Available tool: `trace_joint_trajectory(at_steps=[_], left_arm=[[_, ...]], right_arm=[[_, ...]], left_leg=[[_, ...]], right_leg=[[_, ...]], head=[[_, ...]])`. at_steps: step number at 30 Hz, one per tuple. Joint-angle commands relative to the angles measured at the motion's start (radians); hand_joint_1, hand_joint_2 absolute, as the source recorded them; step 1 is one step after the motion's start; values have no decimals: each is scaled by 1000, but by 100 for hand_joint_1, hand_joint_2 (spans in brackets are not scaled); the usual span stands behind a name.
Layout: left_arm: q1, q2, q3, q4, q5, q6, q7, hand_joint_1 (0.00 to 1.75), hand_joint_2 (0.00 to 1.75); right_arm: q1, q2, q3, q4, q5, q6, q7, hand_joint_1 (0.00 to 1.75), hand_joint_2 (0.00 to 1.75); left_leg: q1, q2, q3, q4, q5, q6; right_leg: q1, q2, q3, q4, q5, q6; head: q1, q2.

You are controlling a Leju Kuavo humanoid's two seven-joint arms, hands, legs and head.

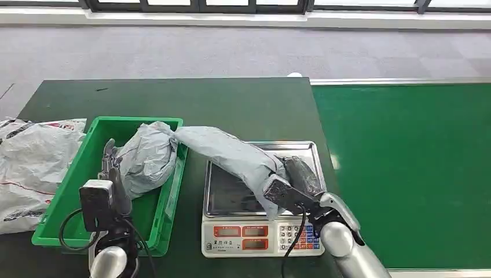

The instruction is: Moved the parcel from conveyor to table for the left to box.

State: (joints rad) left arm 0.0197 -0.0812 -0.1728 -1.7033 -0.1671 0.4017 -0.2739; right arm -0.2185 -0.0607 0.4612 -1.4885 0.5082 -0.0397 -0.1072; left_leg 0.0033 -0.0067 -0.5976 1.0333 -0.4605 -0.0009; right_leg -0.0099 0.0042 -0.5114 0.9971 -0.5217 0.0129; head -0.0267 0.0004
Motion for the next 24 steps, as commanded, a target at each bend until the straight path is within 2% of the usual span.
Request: trace_joint_trajectory(at_steps=[1, 6, 7, 8, 16, 19, 21, 24], left_arm=[[-33, 9, -24, 49, -9, -4, 13, 0, 0], [-33, 9, -24, 49, -9, -4, 13, 0, 0], [-33, 9, -24, 49, -9, -4, 13, 0, 0], [-27, 6, -19, 41, -16, -4, 18, 0, 0], [26, -11, -10, -20, -29, -10, 61, 0, 0], [34, 6, -22, -27, -31, -15, 61, 0, 0], [41, 20, -27, -36, -35, -17, 34, 0, 0], [49, 23, -28, -46, -62, 6, 11, 0, 0]], right_arm=[[-45, 25, 46, 102, 3, 0, 17, 175, 175], [-45, 25, 46, 102, 3, 0, 17, 175, 175], [-45, 25, 46, 102, 3, 0, 17, 127, 175], [-43, 24, 43, 98, 24, -14, 35, 0, 175], [5, 13, 34, 10, 130, -59, 95, 0, 175], [29, -2, 27, -27, 122, -47, 94, 0, 175], [49, -26, 19, -66, 101, -28, 88, 0, 175], [87, -65, 5, -120, 82, -11, 87, 0, 175]], left_leg=[[0, 1, 2, -3, 0, -1], [0, 2, 3, -3, 1, -1], [0, 1, 2, -3, 1, -1], [0, 1, 2, -2, 0, -1], [0, 2, 3, -3, 0, -1], [0, 0, 2, -2, 0, -1], [-1, 0, 6, -8, 1, -1], [0, -1, 2, -3, 0, -1]], right_leg=[[0, 1, 2, -2, 1, -1], [0, 1, 2, -2, 1, -1], [0, 1, 2, -2, 1, -1], [0, 0, 2, -1, 0, -1], [0, 1, 2, -2, 0, -1], [0, 0, 2, -1, 0, -1], [-1, -1, 5, -7, 1, -1], [0, -2, 3, -3, 0, -1]], head=[[0, 0], [0, 0], [0, 0], [0, 0], [0, 0], [0, 0], [0, 0], [0, 0]])
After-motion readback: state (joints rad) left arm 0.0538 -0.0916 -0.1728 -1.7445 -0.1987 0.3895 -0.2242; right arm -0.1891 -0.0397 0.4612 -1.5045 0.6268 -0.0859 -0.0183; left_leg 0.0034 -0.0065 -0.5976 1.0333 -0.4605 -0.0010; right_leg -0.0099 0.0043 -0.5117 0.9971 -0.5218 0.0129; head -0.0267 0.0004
